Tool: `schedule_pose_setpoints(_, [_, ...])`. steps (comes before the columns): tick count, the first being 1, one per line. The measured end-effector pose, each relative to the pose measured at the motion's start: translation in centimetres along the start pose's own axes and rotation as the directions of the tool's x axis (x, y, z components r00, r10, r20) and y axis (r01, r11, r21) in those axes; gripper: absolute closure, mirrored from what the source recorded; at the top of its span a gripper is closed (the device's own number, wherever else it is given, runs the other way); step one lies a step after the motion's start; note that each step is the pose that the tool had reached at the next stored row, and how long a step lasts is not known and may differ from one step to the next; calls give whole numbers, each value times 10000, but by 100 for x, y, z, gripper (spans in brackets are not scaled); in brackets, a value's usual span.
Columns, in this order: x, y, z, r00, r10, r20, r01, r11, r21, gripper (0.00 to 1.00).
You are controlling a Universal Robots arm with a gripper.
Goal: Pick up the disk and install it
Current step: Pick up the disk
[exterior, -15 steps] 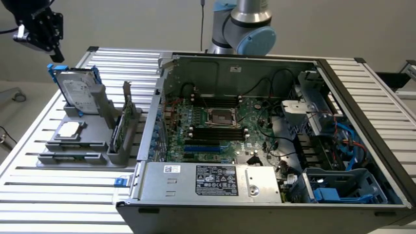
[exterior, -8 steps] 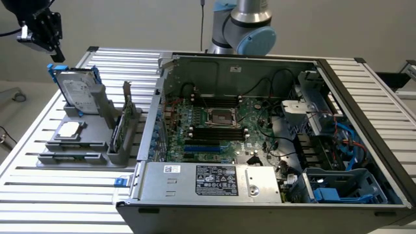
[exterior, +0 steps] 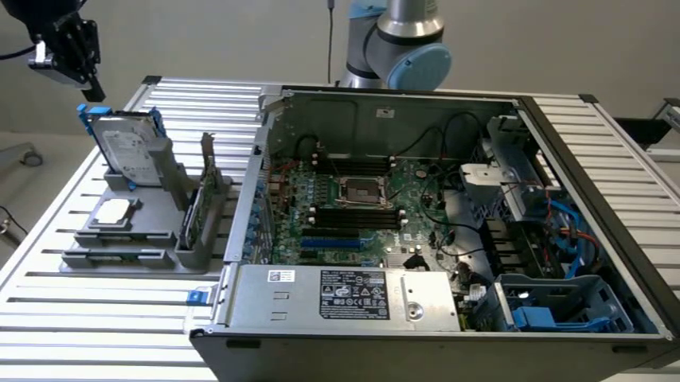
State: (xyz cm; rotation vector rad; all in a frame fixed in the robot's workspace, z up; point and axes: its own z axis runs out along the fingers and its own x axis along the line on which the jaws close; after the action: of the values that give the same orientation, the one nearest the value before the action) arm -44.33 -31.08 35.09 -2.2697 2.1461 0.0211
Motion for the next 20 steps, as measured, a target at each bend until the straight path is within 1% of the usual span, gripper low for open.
schedule_pose_setpoints(1, [0, 0, 0, 10000, -3, 3, 3, 10000, -1, 88])
schedule_pose_setpoints(5, [0, 0, 0, 10000, -16, 12, 16, 10000, 0, 64])
schedule_pose_setpoints(6, [0, 0, 1, 10000, -19, 11, 19, 10000, -1, 64])
schedule_pose_setpoints(7, [1, 1, 4, 10000, -22, 12, 22, 10000, -1, 58])
schedule_pose_setpoints(9, [1, 1, 20, 10000, -34, 21, 34, 10000, 2, 58])
schedule_pose_setpoints(10, [2, 1, 35, 10000, -46, 30, 46, 10000, 1, 52])
schedule_pose_setpoints(15, [9, 8, 126, 9998, -182, 86, 182, 9998, 2, 52])
schedule_pose_setpoints(20, [16, 19, 216, 9993, -362, 101, 362, 9993, -2, 52])
